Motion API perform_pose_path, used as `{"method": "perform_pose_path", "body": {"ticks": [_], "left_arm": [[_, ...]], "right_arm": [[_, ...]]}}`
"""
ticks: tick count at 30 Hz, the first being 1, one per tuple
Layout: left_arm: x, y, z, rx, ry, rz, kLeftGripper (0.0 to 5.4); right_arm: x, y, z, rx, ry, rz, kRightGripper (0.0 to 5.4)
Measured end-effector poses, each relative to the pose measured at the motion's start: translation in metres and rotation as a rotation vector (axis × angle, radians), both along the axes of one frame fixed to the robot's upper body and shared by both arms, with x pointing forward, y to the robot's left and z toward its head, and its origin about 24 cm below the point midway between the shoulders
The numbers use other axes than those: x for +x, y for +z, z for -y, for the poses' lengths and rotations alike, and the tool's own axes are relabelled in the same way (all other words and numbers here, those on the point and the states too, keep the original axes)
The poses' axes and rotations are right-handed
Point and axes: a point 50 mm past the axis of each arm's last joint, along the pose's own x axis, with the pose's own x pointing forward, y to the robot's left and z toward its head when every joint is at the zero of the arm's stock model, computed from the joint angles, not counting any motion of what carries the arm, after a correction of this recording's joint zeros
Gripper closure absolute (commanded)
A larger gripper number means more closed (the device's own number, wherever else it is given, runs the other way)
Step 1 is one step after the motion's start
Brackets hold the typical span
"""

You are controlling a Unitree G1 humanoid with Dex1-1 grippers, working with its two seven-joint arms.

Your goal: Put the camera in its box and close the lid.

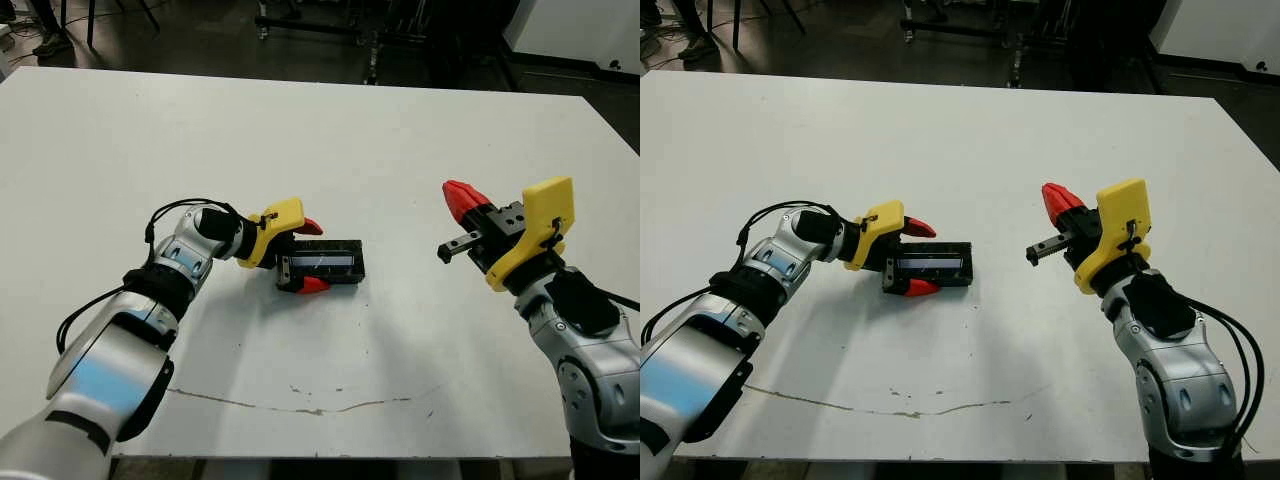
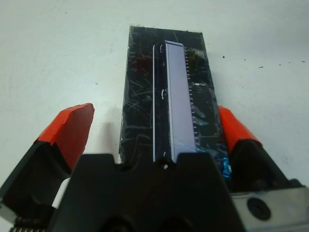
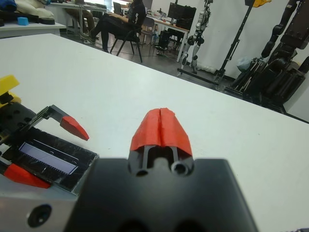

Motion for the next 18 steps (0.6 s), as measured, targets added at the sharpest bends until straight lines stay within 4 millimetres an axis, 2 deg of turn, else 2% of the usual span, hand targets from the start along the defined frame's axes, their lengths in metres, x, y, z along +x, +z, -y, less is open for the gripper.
{"method": "perform_pose_path", "body": {"ticks": [11, 18], "left_arm": [[0.000, 0.004, -0.013, -0.019, -0.005, -0.003, 0.01], [-0.004, 0.007, -0.036, -0.005, 0.003, -0.008, 0.01]], "right_arm": [[0.000, 0.000, 0.000, -0.001, 0.000, 0.000, 5.40], [0.000, 0.000, 0.000, -0.001, 0.000, -0.001, 5.40]]}}
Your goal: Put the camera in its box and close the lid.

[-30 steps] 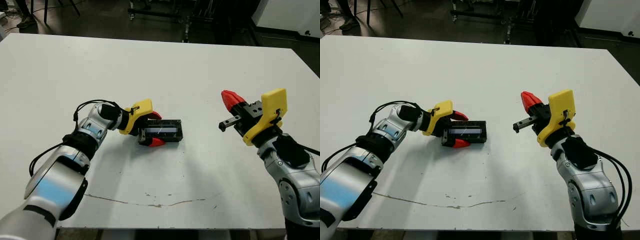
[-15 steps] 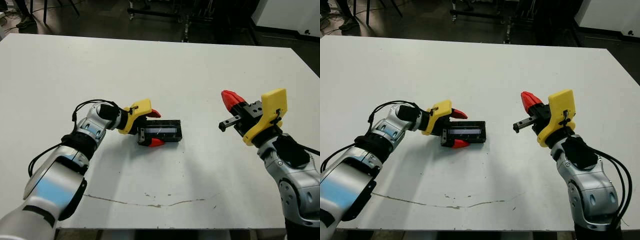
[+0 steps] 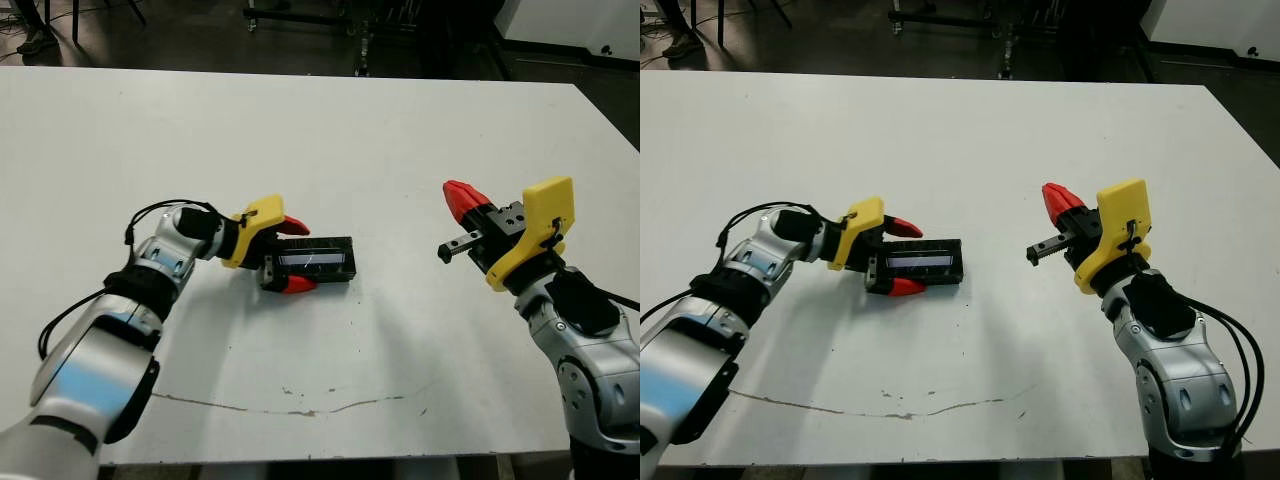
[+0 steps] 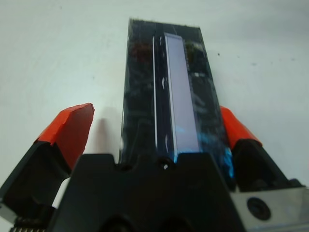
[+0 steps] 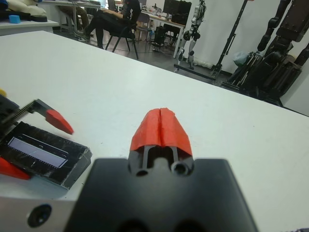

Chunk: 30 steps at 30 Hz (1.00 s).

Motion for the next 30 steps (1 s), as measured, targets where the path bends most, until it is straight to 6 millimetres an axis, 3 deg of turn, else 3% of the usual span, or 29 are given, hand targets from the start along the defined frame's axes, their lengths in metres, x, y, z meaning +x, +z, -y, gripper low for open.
{"method": "perform_pose_path", "body": {"ticks": [21, 26, 30], "left_arm": [[-0.023, 0.025, -0.074, 0.082, 0.120, 0.014, 0.01], [-0.034, 0.047, -0.091, 0.115, 0.163, 0.077, 0.01], [-0.037, 0.078, -0.089, 0.127, 0.159, 0.218, 0.01]], "right_arm": [[0.000, 0.000, 0.000, -0.001, 0.002, 0.000, 5.40], [0.000, 0.000, -0.001, -0.003, 0.004, -0.001, 5.40], [0.000, 0.000, -0.001, -0.002, 0.007, 0.000, 5.40]]}}
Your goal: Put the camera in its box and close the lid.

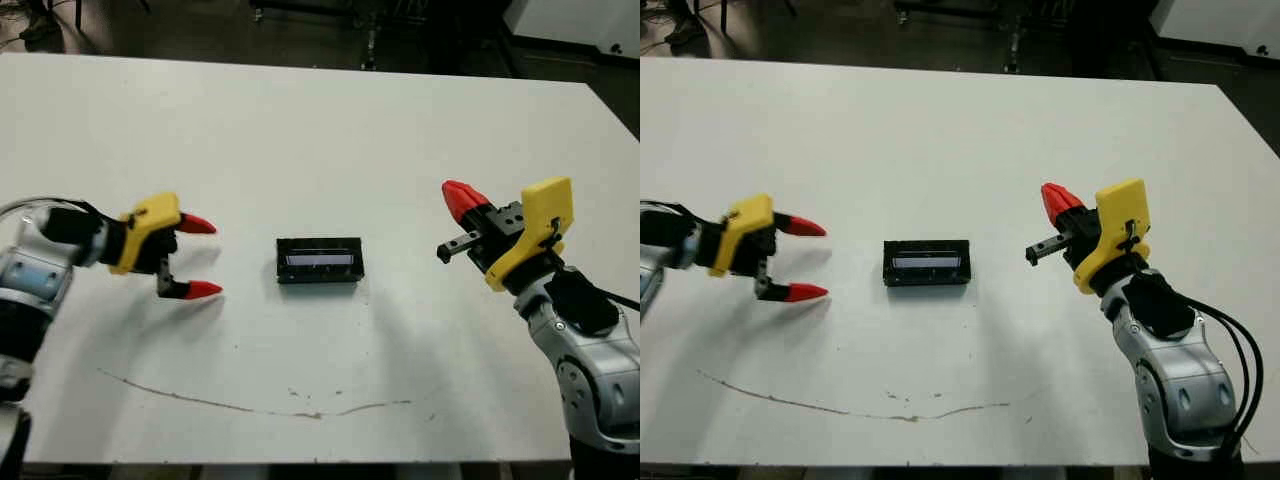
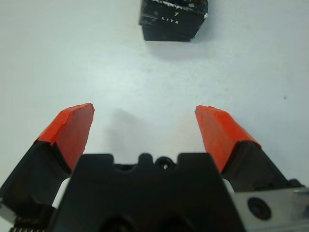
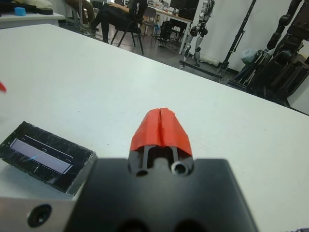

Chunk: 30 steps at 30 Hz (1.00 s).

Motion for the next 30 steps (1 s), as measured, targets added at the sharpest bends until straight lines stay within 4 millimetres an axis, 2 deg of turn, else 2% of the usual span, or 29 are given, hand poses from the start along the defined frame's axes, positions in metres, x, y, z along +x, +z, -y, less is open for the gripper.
{"method": "perform_pose_path", "body": {"ticks": [7, 13, 18, 24, 30], "left_arm": [[-0.019, 0.049, 0.018, -0.092, 0.041, 0.284, 0.01], [-0.040, 0.064, 0.044, -0.110, 0.001, 0.351, 0.01], [-0.041, 0.077, 0.062, -0.064, -0.108, 0.309, 0.01], [-0.034, 0.086, 0.085, 0.024, -0.139, 0.175, 0.01], [-0.026, 0.075, 0.104, 0.131, -0.149, 0.057, 0.01]], "right_arm": [[0.000, 0.001, 0.000, -0.001, 0.000, 0.003, 5.40], [0.000, 0.001, 0.001, 0.000, -0.003, 0.005, 5.40], [0.001, 0.002, 0.002, 0.000, -0.007, 0.006, 5.40], [0.001, 0.002, 0.003, 0.001, -0.010, 0.008, 5.40], [0.001, 0.003, 0.003, 0.001, -0.011, 0.011, 5.40]]}}
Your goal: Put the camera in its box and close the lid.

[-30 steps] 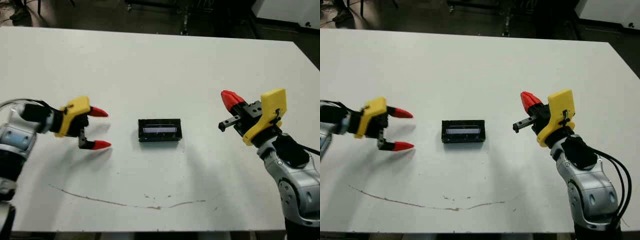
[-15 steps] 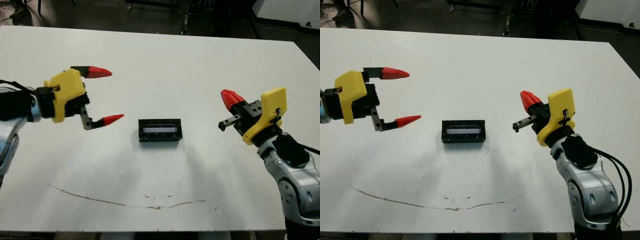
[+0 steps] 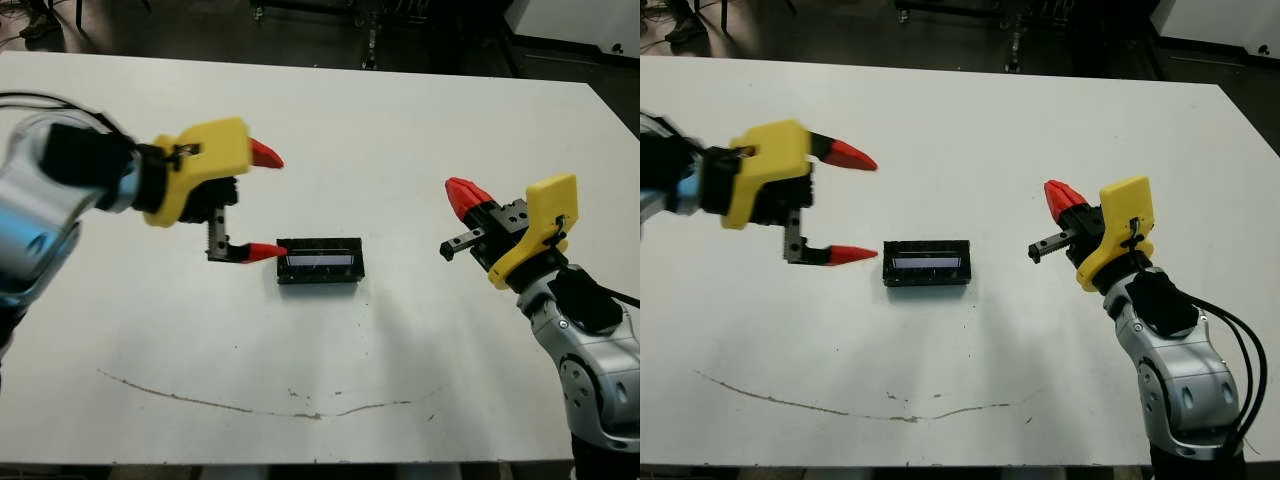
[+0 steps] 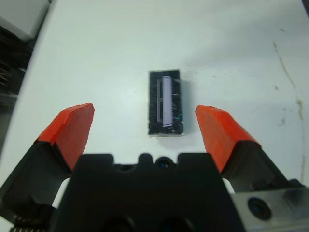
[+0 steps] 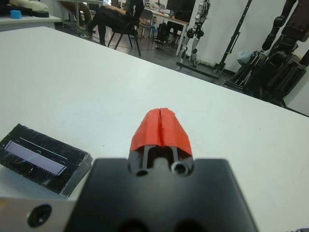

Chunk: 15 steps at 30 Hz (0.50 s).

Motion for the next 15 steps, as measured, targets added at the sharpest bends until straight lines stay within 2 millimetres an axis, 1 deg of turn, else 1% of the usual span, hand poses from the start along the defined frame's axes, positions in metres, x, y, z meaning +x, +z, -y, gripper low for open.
{"method": "perform_pose_path", "body": {"ticks": [3, 7, 12, 15], "left_arm": [[0.006, -0.011, 0.007, 0.022, -0.038, -0.060, 0.01], [0.013, -0.025, 0.013, 0.070, -0.046, -0.091, 0.01], [0.016, -0.032, 0.016, 0.100, -0.043, -0.086, 0.01], [0.017, -0.034, 0.018, 0.116, -0.029, -0.054, 0.01]], "right_arm": [[0.000, 0.000, 0.000, 0.000, -0.001, 0.000, 5.40], [0.000, 0.000, 0.000, 0.001, -0.003, 0.001, 5.40], [0.000, 0.000, 0.000, 0.002, -0.006, 0.002, 5.40], [0.000, 0.000, 0.000, 0.004, -0.005, 0.002, 5.40]]}}
